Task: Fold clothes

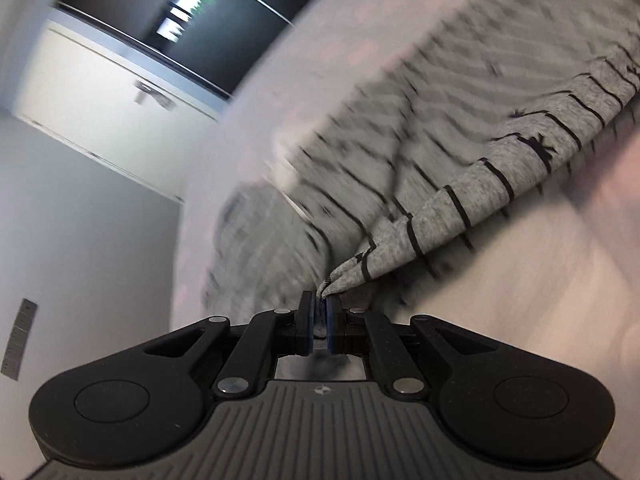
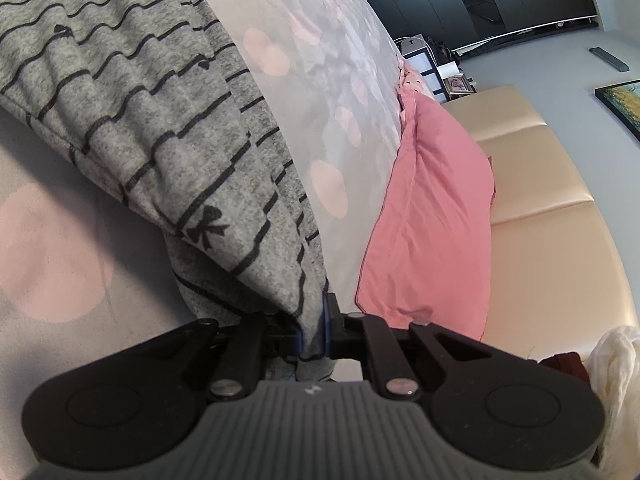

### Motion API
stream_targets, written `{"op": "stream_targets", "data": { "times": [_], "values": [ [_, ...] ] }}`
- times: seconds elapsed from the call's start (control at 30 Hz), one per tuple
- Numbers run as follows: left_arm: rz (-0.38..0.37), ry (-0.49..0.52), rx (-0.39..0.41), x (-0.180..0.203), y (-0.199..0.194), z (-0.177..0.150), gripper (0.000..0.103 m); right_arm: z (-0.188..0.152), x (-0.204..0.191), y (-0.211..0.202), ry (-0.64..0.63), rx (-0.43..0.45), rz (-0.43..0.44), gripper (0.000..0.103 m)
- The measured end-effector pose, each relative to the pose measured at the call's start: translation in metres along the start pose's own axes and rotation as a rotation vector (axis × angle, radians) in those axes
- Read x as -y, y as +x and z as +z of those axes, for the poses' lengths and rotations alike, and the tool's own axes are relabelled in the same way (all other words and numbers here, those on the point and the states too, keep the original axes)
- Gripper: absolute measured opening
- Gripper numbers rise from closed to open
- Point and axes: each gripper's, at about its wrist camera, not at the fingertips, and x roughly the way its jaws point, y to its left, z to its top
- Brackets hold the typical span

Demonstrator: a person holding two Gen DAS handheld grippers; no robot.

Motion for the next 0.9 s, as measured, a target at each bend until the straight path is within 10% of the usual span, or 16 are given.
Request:
{"op": "stream_targets", "data": {
  "times": [0.2, 0.37, 0.9],
  "values": [
    [-0.018, 0.078, -0.001, 0.015, 0.001, -0.009, 0.005, -0.003, -0.002, 0.0, -0.012, -0.001, 0.014, 0.011],
    [0.036, 0.19, 0.072, 0.027, -0.016, -0.014, 0.044, -0.004, -0.003, 0.0, -0.014, -0.001, 0.023, 0.011],
    [0.148, 0.488, 0.097, 0.086, 0.011, -0.002, 0.043, -0.001, -0.002, 0.002, -0.002, -0.003, 0.034, 0.011]
  ]
}}
